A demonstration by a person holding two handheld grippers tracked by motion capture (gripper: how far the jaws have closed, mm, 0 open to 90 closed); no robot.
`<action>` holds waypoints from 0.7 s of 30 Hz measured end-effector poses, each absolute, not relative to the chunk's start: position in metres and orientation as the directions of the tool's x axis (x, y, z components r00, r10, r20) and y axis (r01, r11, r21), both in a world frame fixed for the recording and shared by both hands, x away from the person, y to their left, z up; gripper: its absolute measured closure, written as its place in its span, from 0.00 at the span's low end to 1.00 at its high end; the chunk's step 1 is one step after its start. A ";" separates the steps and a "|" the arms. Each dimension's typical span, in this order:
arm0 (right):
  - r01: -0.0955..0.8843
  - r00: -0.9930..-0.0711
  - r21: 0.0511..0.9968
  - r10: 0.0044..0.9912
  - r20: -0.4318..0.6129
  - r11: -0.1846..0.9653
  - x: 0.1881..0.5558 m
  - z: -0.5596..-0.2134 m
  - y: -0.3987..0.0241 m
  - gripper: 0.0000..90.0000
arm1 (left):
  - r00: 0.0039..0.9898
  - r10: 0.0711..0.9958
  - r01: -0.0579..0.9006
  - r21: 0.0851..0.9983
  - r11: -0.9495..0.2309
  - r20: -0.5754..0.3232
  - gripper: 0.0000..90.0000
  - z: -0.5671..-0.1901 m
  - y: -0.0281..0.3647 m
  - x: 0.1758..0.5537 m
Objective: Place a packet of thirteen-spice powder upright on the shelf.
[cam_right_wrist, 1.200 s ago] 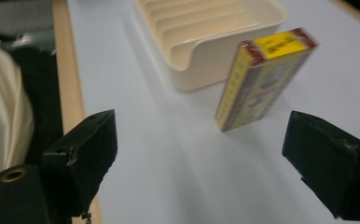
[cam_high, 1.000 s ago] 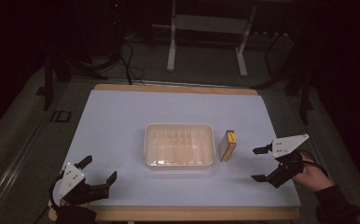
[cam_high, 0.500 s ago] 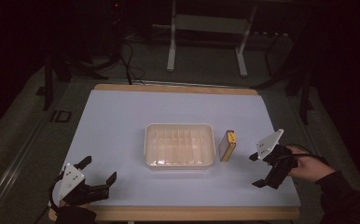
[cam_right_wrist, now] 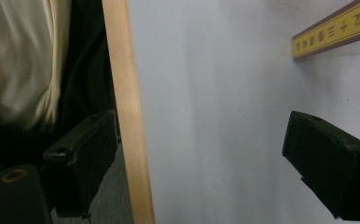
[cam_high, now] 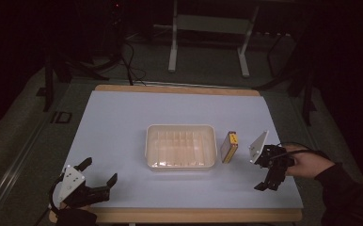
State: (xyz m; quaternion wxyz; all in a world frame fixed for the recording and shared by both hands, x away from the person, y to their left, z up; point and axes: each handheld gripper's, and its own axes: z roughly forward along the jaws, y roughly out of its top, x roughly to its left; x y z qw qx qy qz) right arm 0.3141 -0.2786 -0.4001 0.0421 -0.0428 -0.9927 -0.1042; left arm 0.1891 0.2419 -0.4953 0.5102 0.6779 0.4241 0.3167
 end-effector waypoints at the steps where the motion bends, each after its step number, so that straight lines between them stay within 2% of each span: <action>1: 0.087 -0.994 0.182 0.072 0.085 0.980 0.314 -0.400 -0.277 0.11 | 0.440 0.898 0.253 0.960 -0.120 -0.004 0.00 -0.495 0.242 0.189; 14: 0.079 -0.980 -0.050 0.087 0.181 0.996 0.320 -0.407 -0.256 0.11 | 0.443 0.896 0.256 0.959 -0.126 -0.001 0.00 -0.496 0.241 0.190; 21: 0.061 -0.979 -0.064 0.072 0.189 0.996 0.317 -0.406 -0.249 0.11 | 0.440 0.898 0.257 0.959 -0.120 -0.006 0.00 -0.496 0.242 0.189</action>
